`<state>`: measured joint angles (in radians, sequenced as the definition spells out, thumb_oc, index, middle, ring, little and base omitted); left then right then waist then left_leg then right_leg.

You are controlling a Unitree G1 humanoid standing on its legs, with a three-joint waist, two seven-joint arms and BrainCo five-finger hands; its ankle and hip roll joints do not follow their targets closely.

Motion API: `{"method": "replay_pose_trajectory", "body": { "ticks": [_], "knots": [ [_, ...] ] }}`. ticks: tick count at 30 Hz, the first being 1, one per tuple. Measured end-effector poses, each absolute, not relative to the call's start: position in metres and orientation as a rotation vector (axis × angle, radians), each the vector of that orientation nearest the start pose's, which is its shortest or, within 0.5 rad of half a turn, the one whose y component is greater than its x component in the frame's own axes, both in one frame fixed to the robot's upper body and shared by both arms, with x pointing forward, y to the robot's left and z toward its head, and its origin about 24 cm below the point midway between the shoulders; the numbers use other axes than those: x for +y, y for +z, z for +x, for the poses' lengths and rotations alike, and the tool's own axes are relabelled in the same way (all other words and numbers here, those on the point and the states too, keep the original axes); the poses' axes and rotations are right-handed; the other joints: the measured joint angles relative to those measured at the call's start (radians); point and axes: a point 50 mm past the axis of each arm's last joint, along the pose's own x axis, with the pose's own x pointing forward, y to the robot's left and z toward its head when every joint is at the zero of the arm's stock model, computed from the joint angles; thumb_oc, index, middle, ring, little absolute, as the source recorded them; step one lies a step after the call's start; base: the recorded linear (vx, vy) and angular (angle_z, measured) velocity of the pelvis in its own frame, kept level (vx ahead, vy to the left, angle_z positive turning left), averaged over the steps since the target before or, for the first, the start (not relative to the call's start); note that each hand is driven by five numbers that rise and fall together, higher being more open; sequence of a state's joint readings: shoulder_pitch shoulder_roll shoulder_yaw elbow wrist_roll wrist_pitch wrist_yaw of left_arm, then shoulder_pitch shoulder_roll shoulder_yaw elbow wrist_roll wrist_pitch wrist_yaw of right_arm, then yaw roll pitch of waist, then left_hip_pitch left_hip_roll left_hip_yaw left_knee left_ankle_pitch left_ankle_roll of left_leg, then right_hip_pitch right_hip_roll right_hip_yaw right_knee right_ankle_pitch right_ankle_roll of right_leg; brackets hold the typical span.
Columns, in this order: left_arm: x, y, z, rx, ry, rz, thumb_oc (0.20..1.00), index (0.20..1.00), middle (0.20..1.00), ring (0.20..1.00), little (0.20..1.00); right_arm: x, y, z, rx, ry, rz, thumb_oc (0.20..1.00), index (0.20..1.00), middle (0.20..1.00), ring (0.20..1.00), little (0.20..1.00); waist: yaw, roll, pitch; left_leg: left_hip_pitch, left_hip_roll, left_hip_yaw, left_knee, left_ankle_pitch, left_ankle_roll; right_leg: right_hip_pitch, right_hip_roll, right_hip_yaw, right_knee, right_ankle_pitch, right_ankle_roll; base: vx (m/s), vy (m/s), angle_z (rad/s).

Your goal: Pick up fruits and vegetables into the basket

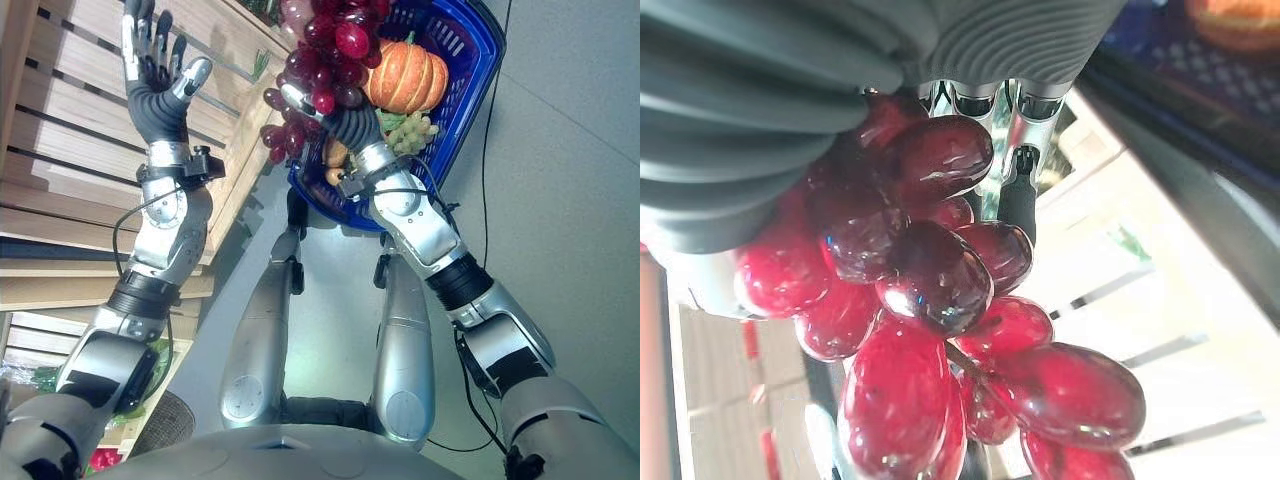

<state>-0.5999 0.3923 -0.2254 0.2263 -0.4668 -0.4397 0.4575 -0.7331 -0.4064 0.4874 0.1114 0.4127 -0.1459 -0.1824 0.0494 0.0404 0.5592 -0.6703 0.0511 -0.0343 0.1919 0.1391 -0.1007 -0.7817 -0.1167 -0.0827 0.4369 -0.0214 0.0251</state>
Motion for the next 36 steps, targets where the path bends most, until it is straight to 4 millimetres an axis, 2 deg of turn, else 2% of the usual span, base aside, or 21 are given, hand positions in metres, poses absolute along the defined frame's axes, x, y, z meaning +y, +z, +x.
{"method": "replay_pose_trajectory", "body": {
  "ticks": [3, 6, 10, 15, 23, 24, 25, 26, 27, 36],
  "knots": [
    [0.182, 0.18, 0.348, -0.586, 0.266, -0.122, 1.0, 1.0, 1.0, 1.0, 1.0, -0.09, 0.197, 0.341, -0.5, 0.315, -0.081, 0.2, 0.2, 0.2, 0.2, 0.2, -0.003, 0.0, 0.0, 0.007, -0.001, 0.003, 0.007, -0.001, 0.001, 0.008, -0.001, 0.003, 0.001, 0.0, 0.001, 0.0, 0.053, -0.02],
    [0.196, 0.165, 0.355, -0.517, 0.338, -0.062, 1.0, 1.0, 1.0, 1.0, 1.0, -0.103, 0.188, 0.35, -0.444, 0.236, -0.083, 0.2, 0.2, 0.2, 0.2, 0.2, -0.011, 0.0, 0.0, 0.007, -0.001, 0.005, 0.008, -0.002, 0.001, 0.007, 0.0, 0.005, -0.001, 0.0, 0.001, -0.01, 0.039, -0.02],
    [0.209, 0.145, 0.363, -0.401, 0.404, 0.01, 1.0, 1.0, 1.0, 1.0, 1.0, -0.13, 0.164, 0.367, -0.316, 0.097, -0.097, 0.2, 0.2, 0.2, 0.2, 0.2, -0.019, 0.0, 0.0, 0.005, -0.001, 0.01, 0.007, -0.006, -0.004, 0.002, 0.0, 0.009, -0.005, -0.001, 0.002, -0.01, 0.028, -0.02],
    [0.219, 0.136, 0.373, -0.302, 0.431, 0.066, 1.0, 1.0, 1.0, 1.0, 1.0, -0.154, 0.147, 0.382, -0.189, -0.007, -0.104, 0.2, 0.2, 0.2, 0.2, 0.2, -0.027, 0.0, 0.0, 0.0, 0.002, 0.012, 0.003, -0.005, -0.002, -0.001, 0.004, 0.011, -0.014, 0.0, 0.002, -0.01, 0.025, -0.03],
    [0.227, 0.129, 0.38, -0.229, 0.43, 0.092, 1.0, 1.0, 1.0, 1.0, 1.0, -0.176, 0.149, 0.408, -0.029, -0.118, -0.153, 0.2, 0.2, 0.2, 0.2, 0.2, -0.012, 0.0, 0.0, 0.001, 0.004, 0.009, -0.005, -0.005, -0.002, 0.0, 0.006, 0.009, -0.017, 0.005, -0.004, 0.0, 0.001, 0.0],
    [0.228, 0.128, 0.381, -0.213, 0.426, 0.107, 1.0, 1.0, 1.0, 1.0, 1.0, -0.177, 0.149, 0.411, 0.001, -0.124, -0.158, 0.288, 0.288, 0.288, 0.288, 0.288, -0.008, 0.0, 0.0, 0.001, 0.004, 0.009, -0.005, -0.005, -0.002, 0.0, 0.007, 0.008, -0.016, 0.005, -0.004, 0.0, 0.0, 0.0],
    [0.228, 0.126, 0.382, -0.196, 0.422, 0.117, 1.0, 1.0, 1.0, 1.0, 1.0, -0.177, 0.149, 0.412, 0.02, -0.129, -0.159, 0.52, 0.52, 0.52, 0.52, 0.52, -0.004, 0.0, 0.0, 0.001, 0.004, 0.008, -0.004, -0.005, -0.002, 0.0, 0.006, 0.008, -0.015, 0.005, -0.004, 0.0, 0.0, 0.0],
    [0.227, 0.125, 0.382, -0.188, 0.416, 0.124, 1.0, 1.0, 1.0, 1.0, 1.0, -0.176, 0.149, 0.413, 0.031, -0.123, -0.164, 0.944, 0.944, 0.944, 0.944, 0.944, 0.001, 0.0, 0.0, 0.001, 0.004, 0.008, -0.004, -0.005, -0.002, 0.0, 0.006, 0.008, -0.014, 0.005, -0.004, 0.0, 0.0, 0.0],
    [0.228, 0.123, 0.382, -0.179, 0.413, 0.131, 1.0, 1.0, 1.0, 1.0, 1.0, -0.176, 0.149, 0.414, 0.048, -0.117, -0.174, 1.0, 1.0, 1.0, 1.0, 1.0, 0.003, 0.0, 0.0, 0.001, 0.003, 0.007, -0.002, -0.005, -0.002, 0.0, 0.005, 0.008, -0.013, 0.005, -0.004, 0.0, 0.0, 0.0],
    [0.227, 0.111, 0.381, -0.136, 0.387, 0.148, 1.0, 1.0, 1.0, 1.0, 1.0, -0.17, 0.15, 0.419, 0.13, -0.096, -0.253, 1.0, 1.0, 1.0, 1.0, 1.0, 0.017, 0.001, 0.0, 0.001, 0.002, 0.004, 0.009, -0.005, -0.002, 0.001, 0.003, 0.007, -0.002, 0.003, -0.004, 0.0, 0.0, 0.0]
  ]
}}
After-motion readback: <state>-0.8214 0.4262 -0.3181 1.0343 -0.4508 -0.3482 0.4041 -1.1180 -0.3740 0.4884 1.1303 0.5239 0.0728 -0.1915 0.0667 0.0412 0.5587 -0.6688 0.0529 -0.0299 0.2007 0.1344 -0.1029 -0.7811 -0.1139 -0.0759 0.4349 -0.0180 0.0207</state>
